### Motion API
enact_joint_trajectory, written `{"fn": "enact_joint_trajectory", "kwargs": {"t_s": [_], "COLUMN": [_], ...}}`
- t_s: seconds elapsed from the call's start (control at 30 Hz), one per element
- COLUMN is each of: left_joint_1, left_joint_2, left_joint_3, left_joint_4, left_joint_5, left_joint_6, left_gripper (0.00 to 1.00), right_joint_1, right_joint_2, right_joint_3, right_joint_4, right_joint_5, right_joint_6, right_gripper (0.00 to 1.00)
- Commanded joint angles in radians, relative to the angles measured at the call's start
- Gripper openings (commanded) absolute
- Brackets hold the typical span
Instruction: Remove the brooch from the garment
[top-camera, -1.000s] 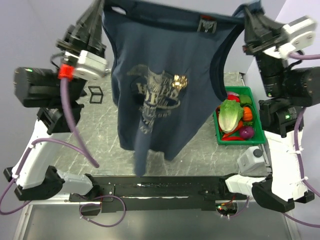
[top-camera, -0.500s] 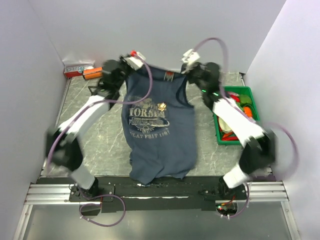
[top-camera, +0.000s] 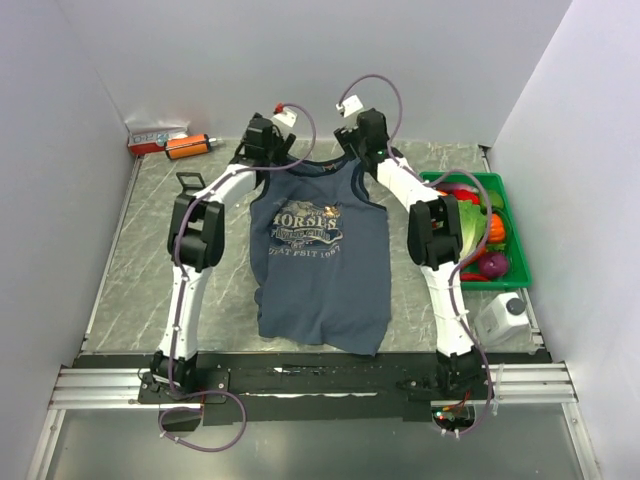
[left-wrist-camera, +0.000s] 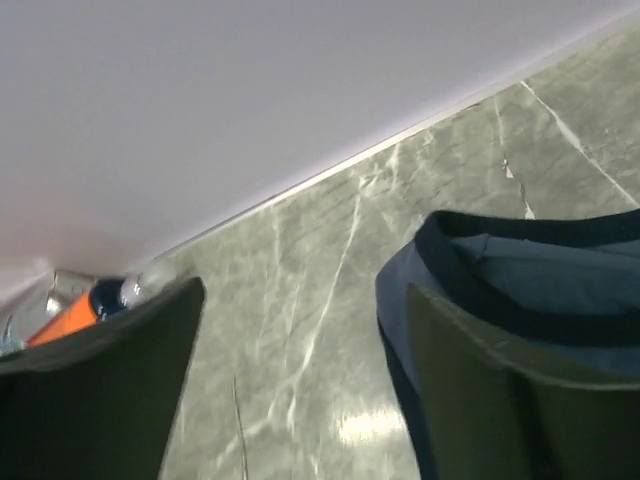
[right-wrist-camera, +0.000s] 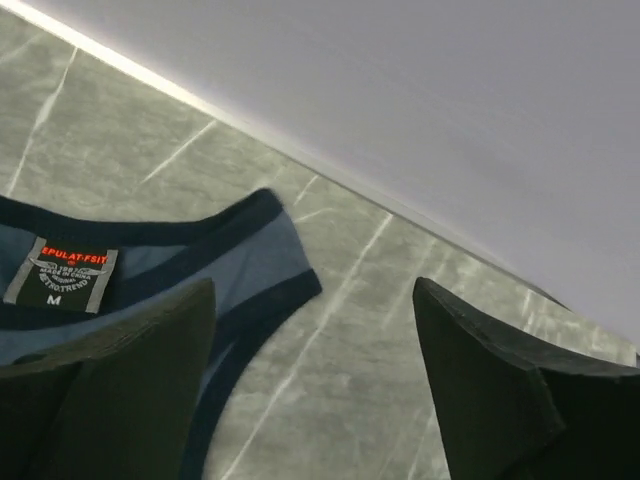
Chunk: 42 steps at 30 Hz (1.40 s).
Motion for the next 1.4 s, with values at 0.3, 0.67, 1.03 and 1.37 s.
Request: {"fn": "enact_joint_trajectory", "kwargs": {"t_s": [0.3,0.67,1.03,1.37], "left_joint_1": [0.074,0.112,0.099,0.051], "left_joint_2": [-0.787,-1.073,-0.921,-0.812], "left_joint_3": [-0.628,-1.099,-1.047,-1.034], "left_joint_4": [-0.326,-0.599,-0.901,-0.938], "left_joint_5": [0.257,0.619,0.825,0.802], "left_joint_6": [-0.379,-0.215,-0.037,0.066], "left_gripper": [0.94,0.86,0.72,0.72], "right_joint_1": [-0.025,0.016,0.024,0.177], "right_joint_2": [-0.741,-1.096,-1.074,-1.077], "right_joint_3": [-0.639,-1.124,-1.153,-1.320], "right_joint_4": [-0.319,-0.623,-0.816,-0.768], "right_joint_5": [-0.458,-0.652,-0.621,-0.568], "right_joint_6": [-0.004,-0.249,-0.315,-0.337], "right_gripper": [1.00,0.88,1.00,0.95]}}
